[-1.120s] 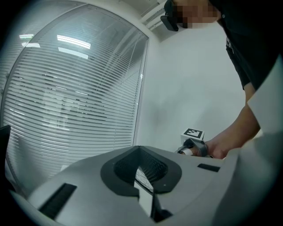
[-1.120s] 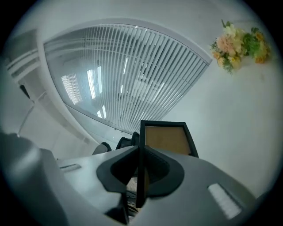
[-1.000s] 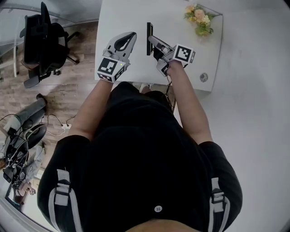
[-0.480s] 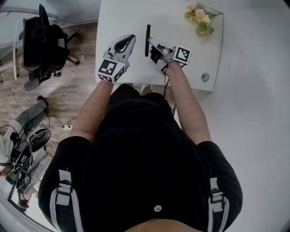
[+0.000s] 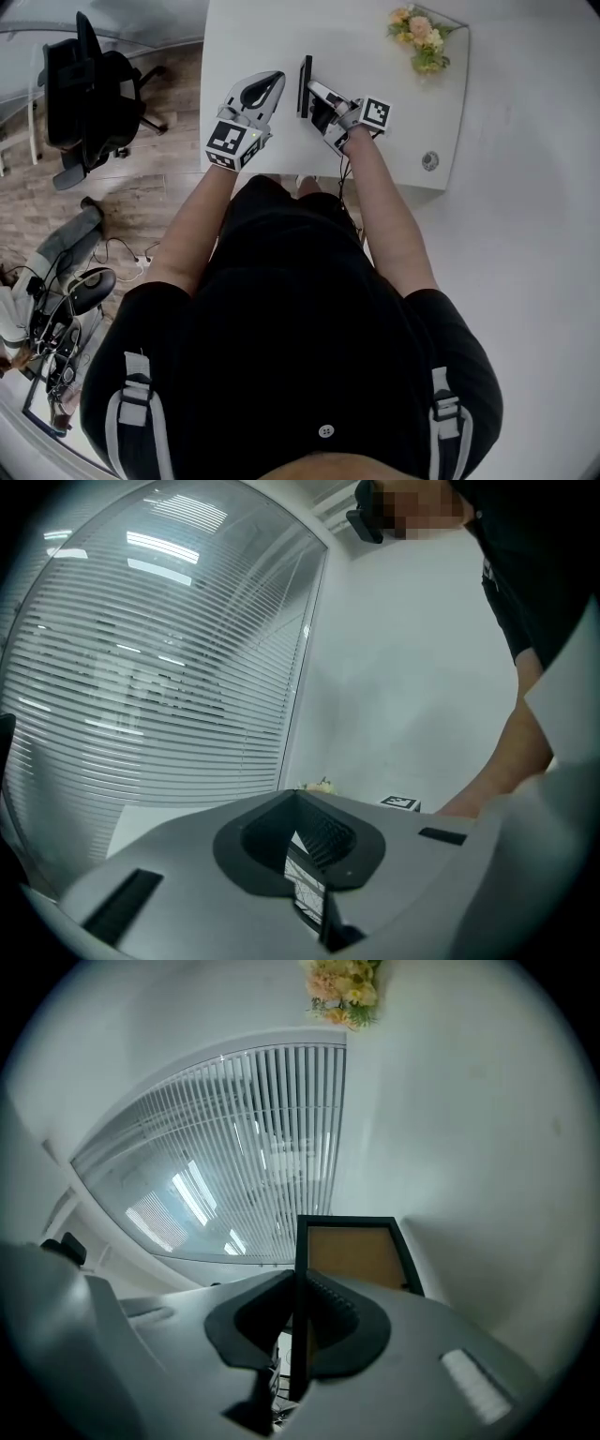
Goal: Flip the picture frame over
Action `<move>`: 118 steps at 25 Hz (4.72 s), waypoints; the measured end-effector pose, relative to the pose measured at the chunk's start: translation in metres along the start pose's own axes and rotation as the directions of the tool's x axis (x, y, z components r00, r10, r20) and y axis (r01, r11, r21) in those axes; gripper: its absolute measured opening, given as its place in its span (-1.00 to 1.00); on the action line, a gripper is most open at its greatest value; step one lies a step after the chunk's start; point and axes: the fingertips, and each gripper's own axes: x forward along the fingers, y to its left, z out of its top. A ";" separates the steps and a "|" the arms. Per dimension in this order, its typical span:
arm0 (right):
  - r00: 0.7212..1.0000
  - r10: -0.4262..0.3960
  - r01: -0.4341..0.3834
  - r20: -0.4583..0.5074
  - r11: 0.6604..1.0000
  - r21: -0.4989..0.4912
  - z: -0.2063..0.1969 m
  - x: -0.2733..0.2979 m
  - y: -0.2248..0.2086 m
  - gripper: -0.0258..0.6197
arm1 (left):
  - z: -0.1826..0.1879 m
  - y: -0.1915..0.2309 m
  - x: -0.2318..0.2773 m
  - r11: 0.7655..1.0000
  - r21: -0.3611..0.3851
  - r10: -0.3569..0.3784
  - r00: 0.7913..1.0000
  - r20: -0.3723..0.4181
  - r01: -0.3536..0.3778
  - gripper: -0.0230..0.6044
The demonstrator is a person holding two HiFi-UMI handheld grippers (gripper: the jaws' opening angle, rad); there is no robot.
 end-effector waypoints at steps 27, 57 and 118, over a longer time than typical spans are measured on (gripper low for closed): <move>0.992 -0.126 0.123 -0.015 0.983 -0.136 0.023 -0.026 -0.011 -0.73 | 0.011 -0.009 0.006 1.000 0.015 -0.017 1.000 -0.002 0.017 -0.92; 0.950 -0.304 0.238 0.075 0.545 -0.804 0.039 -0.059 0.114 -0.82 | 0.057 -0.036 -0.008 0.997 0.077 0.003 1.000 0.030 -0.005 -0.92; 0.993 -0.055 0.106 0.103 0.037 -0.994 -0.014 -0.088 0.290 -0.89 | 0.152 -0.111 -0.018 0.978 0.195 -0.100 0.987 0.128 0.074 -0.92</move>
